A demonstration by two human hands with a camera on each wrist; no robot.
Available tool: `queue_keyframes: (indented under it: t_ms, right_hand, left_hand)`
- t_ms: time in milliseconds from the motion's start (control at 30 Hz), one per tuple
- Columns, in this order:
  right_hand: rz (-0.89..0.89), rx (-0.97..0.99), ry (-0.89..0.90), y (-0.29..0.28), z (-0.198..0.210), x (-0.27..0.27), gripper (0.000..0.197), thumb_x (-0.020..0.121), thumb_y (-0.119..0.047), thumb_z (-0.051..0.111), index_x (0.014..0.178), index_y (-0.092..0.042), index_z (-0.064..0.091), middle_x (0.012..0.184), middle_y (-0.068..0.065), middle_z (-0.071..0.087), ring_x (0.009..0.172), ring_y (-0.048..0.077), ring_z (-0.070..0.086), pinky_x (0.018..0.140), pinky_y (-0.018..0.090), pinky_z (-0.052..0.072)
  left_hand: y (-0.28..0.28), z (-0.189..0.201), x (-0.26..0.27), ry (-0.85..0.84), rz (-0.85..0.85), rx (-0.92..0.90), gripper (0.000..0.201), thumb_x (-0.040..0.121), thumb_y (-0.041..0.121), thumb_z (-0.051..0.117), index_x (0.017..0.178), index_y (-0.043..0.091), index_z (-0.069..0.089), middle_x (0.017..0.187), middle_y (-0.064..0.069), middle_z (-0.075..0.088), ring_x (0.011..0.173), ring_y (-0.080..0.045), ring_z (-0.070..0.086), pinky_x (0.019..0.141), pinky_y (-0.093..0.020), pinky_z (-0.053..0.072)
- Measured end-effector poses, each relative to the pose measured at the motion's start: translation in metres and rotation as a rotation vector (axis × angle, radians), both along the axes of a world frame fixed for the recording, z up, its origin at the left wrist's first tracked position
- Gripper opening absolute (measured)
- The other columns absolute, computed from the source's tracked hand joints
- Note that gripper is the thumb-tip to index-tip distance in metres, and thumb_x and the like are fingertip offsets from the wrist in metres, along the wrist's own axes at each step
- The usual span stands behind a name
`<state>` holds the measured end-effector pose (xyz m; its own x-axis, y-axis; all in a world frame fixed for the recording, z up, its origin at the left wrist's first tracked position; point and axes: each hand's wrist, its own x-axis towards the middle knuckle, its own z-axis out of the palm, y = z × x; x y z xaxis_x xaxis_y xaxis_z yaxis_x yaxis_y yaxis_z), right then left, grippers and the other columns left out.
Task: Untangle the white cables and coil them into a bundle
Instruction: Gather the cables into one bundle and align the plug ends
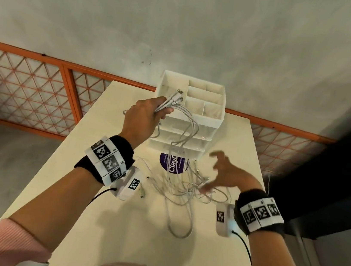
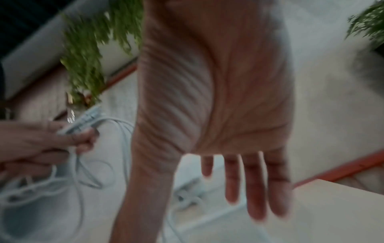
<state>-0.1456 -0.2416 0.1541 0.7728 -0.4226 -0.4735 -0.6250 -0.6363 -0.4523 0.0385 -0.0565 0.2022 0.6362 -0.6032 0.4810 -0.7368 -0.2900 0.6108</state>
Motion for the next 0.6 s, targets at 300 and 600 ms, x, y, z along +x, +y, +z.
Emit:
queue_keyframes:
  t_ms: [300, 600]
  right_hand:
    - [-0.029, 0.161, -0.622, 0.018, 0.003, 0.051, 0.027, 0.095, -0.028, 0.054, 0.081, -0.01, 0.069, 0.084, 0.0, 0.07, 0.077, 0.003, 0.062, 0.081, 0.022, 0.042]
    - [-0.013, 0.199, -0.447, -0.009, -0.038, 0.024, 0.027, 0.096, -0.026, 0.052, 0.07, -0.016, 0.053, 0.065, -0.002, 0.057, 0.065, 0.014, 0.061, 0.073, 0.027, 0.044]
  left_hand:
    - [-0.007, 0.003, -0.004, 0.17, -0.163, -0.175, 0.014, 0.093, 0.032, 0.055, 0.079, 0.033, 0.056, 0.065, 0.01, 0.06, 0.067, -0.019, 0.062, 0.067, -0.035, 0.05]
    - [0.023, -0.035, 0.049, 0.373, 0.232, -0.213, 0.018, 0.087, 0.03, 0.06, 0.082, 0.013, 0.066, 0.077, -0.005, 0.068, 0.072, -0.025, 0.064, 0.07, -0.035, 0.051]
